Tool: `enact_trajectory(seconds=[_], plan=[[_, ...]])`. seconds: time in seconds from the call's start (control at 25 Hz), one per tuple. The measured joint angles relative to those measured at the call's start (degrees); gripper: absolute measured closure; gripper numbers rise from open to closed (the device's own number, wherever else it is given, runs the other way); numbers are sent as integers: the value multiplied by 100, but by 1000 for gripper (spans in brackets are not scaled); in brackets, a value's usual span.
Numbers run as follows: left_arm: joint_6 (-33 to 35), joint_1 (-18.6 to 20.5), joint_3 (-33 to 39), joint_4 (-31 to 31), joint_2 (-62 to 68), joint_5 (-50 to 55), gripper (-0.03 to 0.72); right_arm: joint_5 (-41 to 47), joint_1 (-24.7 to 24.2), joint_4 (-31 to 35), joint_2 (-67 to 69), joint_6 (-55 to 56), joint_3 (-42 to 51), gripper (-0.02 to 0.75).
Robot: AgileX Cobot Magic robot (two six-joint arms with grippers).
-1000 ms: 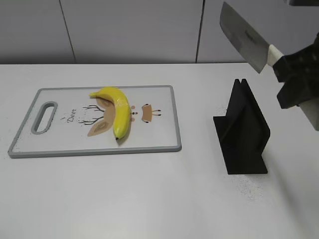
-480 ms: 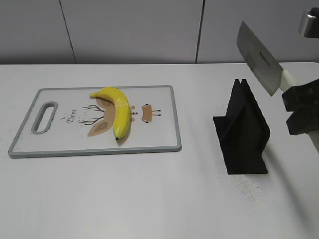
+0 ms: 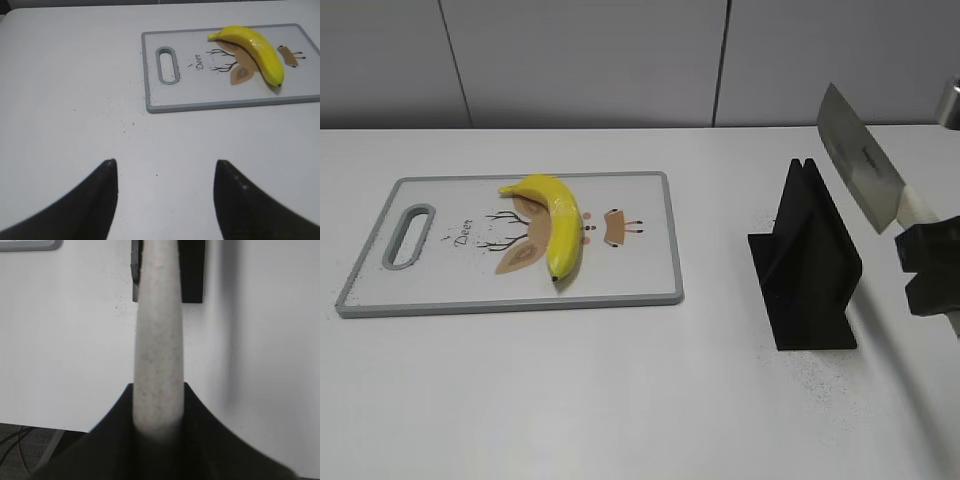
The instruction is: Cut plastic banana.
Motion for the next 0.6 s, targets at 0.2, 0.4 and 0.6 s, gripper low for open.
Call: enact_trajectory(seconds=[0.2, 0.4, 0.6], plan=[[0, 0, 6, 0, 0, -31, 99, -280, 0, 0, 54, 11, 7, 578], [0, 0, 6, 0, 0, -36, 99, -450, 0, -5, 390, 13, 13, 578], [0, 0, 12, 0, 0, -42, 99, -741, 0, -140, 733, 19, 13, 578]])
